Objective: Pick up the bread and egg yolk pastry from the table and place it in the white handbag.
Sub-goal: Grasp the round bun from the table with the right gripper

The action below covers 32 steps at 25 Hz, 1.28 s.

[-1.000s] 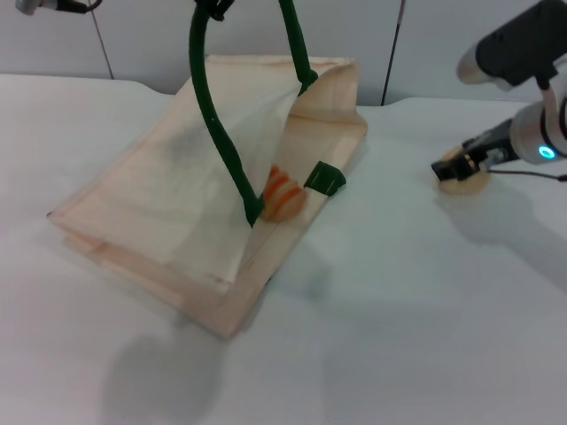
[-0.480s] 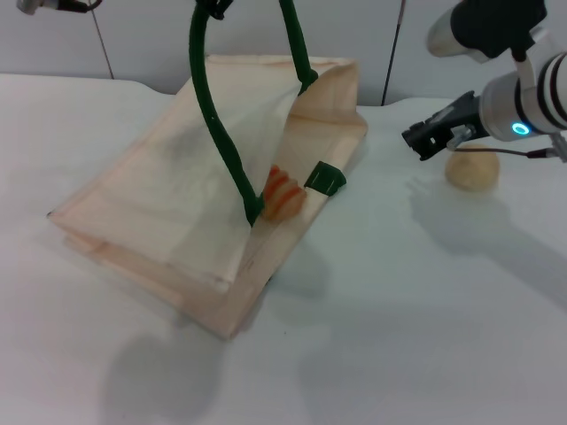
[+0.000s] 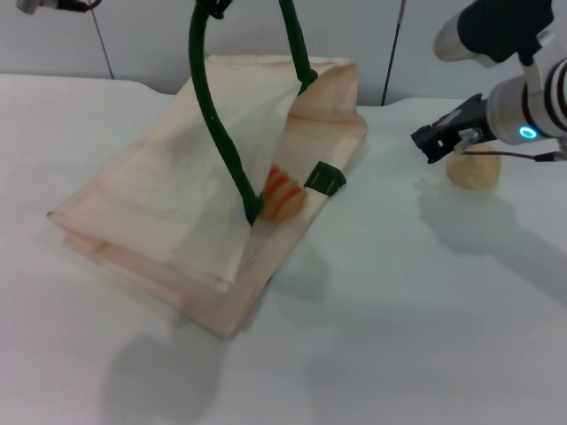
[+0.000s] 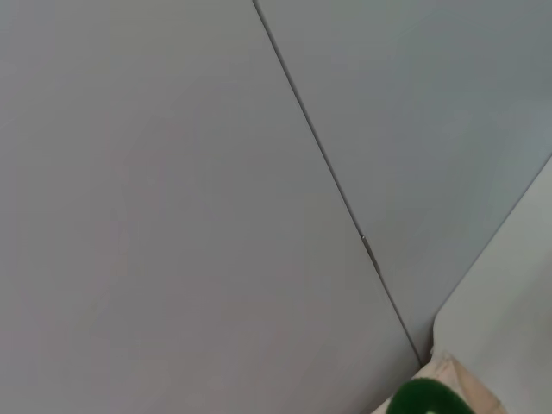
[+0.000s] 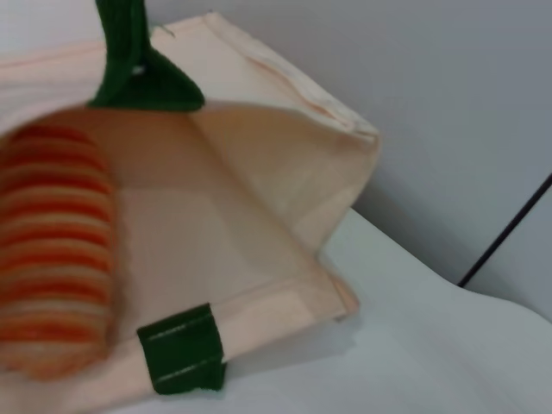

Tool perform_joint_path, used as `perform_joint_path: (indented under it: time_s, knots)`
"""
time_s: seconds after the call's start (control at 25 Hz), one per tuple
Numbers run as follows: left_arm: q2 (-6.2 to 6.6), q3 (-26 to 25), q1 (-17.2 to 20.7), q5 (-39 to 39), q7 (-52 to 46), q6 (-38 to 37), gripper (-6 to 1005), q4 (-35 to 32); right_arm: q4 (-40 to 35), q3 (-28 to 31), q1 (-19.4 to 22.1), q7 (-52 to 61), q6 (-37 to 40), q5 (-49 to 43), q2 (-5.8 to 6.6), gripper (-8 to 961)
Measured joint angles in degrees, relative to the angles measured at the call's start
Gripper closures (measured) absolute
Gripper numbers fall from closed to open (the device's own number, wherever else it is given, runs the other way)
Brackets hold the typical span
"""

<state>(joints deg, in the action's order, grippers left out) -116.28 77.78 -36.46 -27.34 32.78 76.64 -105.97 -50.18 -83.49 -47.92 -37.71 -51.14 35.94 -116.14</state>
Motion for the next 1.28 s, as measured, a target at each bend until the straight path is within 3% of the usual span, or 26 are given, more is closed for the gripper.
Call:
perform_joint_path:
  time_s: [0.2,0.44,0.52,0.76,1.2,1.28]
  knots:
    - [0.0,0.0,0.3,0.1,0.0,0.0,867,0.0,0.0,0.3,0.0,1.6,-0.3,-2.2,0.05,916]
    - [0.1,-0.5,0.6,0.1,0.0,0.2,866,0.0,-0.4,0.3,0.7,3.4,-0.5,-5.0,0.13,725]
    - [0.16,-0.6,0.6,0.3,0.0,0.3,866,0.0,-0.5,0.5,0.9,3.9,-0.8,-5.9,0.13,478]
    - [0.09,-0.6,0.6,1.0,0.0,0.3,865,0.4,0.0,3.7,1.2,5.1,-1.1,-10.6,0.14,349]
    - [0.08,-0.5,0.4,1.1,0.0,0.0,863,1.6,2.7,4.1,0.8,6.0,0.5,-12.1,0.13,108]
    - [0.08,-0.5,0.4,1.1,0.0,0.0,863,1.6,4.2,4.1,0.4,6.0,1.5,-12.1,0.13,108]
